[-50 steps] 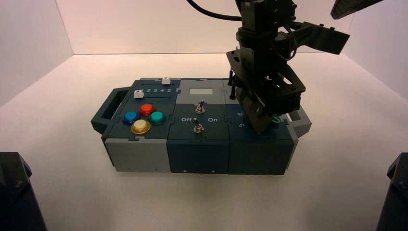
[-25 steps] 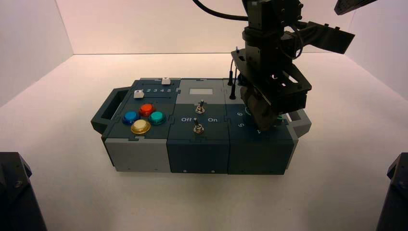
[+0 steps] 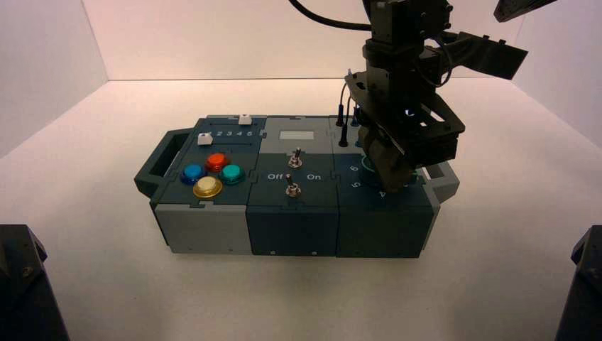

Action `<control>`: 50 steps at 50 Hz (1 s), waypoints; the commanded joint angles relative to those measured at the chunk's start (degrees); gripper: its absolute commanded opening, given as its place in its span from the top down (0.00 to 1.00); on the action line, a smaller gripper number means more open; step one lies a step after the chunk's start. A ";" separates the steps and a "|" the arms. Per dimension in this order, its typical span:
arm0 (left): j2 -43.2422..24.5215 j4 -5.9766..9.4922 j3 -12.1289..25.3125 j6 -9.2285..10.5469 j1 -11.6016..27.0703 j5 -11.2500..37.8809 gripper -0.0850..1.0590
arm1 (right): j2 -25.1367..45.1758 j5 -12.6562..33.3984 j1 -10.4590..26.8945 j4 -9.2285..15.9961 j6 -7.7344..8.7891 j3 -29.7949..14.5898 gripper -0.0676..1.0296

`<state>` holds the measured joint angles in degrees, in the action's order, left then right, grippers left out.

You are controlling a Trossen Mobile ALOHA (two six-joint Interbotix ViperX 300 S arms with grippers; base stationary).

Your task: Turn the knob to position 3.

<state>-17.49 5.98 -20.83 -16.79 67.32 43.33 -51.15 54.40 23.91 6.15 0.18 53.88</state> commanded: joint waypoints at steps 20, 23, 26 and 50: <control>4.57 0.09 -2.64 -0.18 0.53 0.09 0.95 | 0.00 -0.44 0.00 -0.35 0.00 -0.97 0.96; 6.06 0.09 -4.31 -0.09 0.53 -0.53 0.95 | -0.35 -0.44 0.00 -0.35 -0.09 -0.97 0.96; 7.47 0.09 -5.80 0.09 0.53 -1.32 0.95 | -0.88 -0.35 -0.09 -0.35 -0.09 -0.97 0.96; 22.59 0.00 -14.77 3.34 -2.72 -2.11 0.96 | -1.41 0.35 0.00 -0.35 0.26 -1.23 0.96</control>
<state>1.05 6.06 -35.16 -13.80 65.83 41.40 -52.82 54.93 23.99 5.80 0.26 53.96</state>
